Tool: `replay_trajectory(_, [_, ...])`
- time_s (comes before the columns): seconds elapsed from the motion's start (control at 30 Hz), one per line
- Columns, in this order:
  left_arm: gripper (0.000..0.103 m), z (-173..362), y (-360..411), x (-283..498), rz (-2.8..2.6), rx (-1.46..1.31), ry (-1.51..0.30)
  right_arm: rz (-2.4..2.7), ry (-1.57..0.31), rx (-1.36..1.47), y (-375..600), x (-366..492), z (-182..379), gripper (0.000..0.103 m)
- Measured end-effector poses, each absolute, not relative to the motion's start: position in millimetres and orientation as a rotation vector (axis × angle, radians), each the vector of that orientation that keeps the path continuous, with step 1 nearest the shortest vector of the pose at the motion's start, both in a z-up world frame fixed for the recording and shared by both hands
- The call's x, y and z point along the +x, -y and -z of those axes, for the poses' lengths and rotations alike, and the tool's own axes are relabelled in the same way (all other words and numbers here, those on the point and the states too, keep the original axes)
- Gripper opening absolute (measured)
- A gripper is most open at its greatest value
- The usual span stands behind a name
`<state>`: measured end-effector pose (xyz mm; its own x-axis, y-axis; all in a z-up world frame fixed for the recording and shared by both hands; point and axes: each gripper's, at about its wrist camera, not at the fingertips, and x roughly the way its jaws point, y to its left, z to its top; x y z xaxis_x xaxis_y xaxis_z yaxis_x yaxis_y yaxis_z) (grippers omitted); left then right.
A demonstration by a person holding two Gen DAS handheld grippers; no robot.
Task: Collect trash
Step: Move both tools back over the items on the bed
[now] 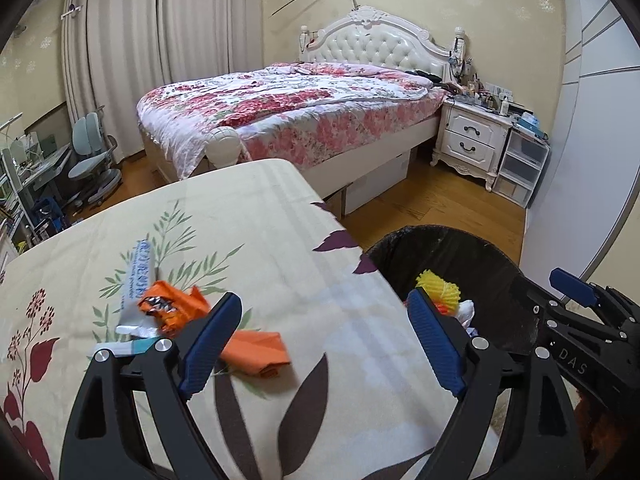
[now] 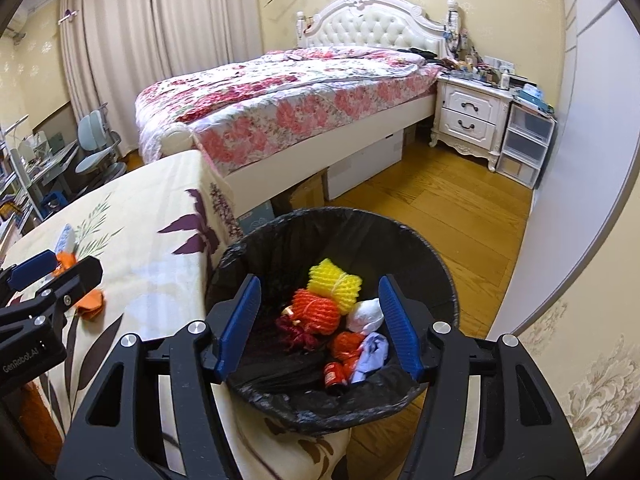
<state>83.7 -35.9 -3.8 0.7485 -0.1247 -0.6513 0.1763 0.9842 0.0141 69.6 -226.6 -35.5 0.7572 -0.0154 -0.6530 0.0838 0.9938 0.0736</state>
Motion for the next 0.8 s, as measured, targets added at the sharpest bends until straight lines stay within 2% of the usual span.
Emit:
replay_trajectory(0.37, [0.085, 19.6, -49.4, 55.1, 0.000, 0.027, -0.776, -0.076, -0.731, 0.053, 163.0, 64.0, 34.3, 0.060])
replay_trajectory(0.8, [0.085, 37.3, -129.2, 69.7, -0.216, 0.005, -0.873, -0.160, -0.750, 0.004, 118.7, 64.8, 37.4, 0.061])
